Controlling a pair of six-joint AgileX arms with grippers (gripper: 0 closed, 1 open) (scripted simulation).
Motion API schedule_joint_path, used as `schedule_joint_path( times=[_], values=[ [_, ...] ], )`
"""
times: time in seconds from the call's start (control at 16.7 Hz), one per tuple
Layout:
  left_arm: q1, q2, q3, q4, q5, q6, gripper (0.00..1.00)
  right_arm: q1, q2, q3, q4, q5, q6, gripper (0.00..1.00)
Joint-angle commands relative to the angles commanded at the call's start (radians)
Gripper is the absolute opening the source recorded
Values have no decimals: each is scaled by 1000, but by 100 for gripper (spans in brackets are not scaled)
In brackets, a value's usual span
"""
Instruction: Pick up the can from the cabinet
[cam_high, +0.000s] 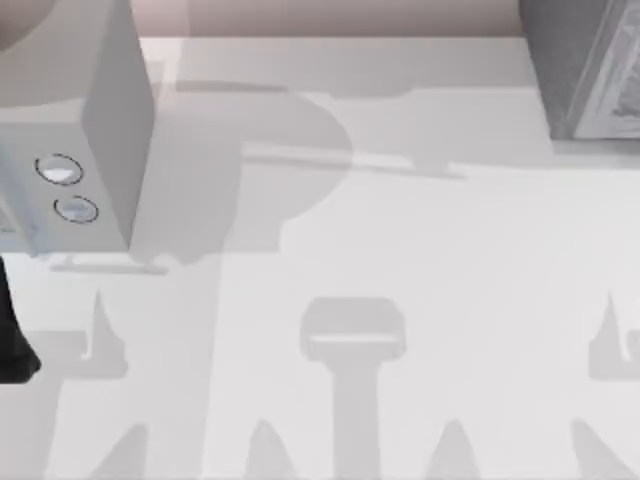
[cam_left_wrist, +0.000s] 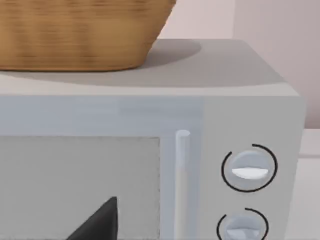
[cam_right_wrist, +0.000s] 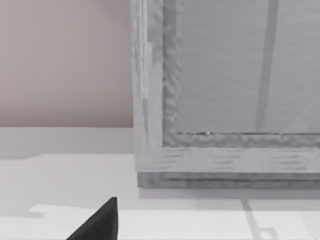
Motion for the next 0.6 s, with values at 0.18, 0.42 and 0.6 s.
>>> schedule_joint_path(
  times=[0.18,0.42,0.6],
  values=[
    [0,0,0,0,0,0,100,1,10,11,-2,2,0,100],
    [0,0,0,0,0,0,100,20,138,159,-37,22,3,100],
    [0,0,0,0,0,0,100,45,304,377,-87,46,5,100]
  ],
)
